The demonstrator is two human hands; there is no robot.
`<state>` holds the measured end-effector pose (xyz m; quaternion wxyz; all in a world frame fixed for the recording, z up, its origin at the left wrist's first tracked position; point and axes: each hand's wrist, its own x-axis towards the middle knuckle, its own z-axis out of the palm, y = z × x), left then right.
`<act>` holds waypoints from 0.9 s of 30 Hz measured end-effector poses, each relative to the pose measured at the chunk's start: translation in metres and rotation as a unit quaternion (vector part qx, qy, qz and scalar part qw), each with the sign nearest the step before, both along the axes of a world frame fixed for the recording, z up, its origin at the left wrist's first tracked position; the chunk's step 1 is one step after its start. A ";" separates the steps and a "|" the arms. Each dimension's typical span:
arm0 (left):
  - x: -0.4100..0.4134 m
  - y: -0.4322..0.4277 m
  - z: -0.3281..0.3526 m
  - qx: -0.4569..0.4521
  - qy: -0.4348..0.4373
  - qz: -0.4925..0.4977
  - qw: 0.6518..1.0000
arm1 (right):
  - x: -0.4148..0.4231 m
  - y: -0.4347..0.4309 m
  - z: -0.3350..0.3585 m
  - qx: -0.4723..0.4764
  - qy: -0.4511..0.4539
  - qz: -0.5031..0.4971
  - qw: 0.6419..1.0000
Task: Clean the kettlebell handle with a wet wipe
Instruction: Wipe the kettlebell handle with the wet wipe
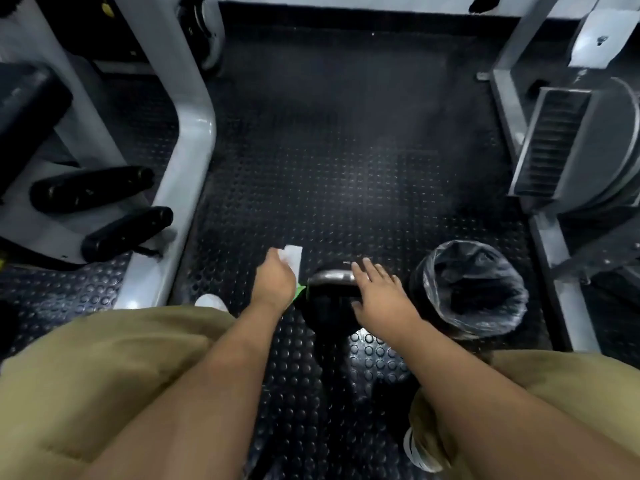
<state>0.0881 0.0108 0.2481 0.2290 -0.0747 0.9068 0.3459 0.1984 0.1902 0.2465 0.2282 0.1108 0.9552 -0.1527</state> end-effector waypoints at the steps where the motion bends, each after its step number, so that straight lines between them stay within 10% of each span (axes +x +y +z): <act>1: 0.004 0.003 -0.013 0.002 -0.026 0.003 1.000 | 0.005 0.000 -0.011 0.009 -0.006 0.008 1.000; 9: 0.003 0.027 -0.078 0.098 -0.139 0.091 0.981 | -0.015 -0.001 -0.047 0.024 0.076 0.024 0.997; 17: -0.013 0.041 -0.092 0.219 -0.322 0.141 0.910 | -0.048 -0.007 -0.078 0.005 -0.044 0.026 0.999; 27: -0.019 0.036 -0.111 0.228 -0.320 0.135 0.910 | -0.055 -0.003 -0.080 0.027 -0.079 0.056 0.995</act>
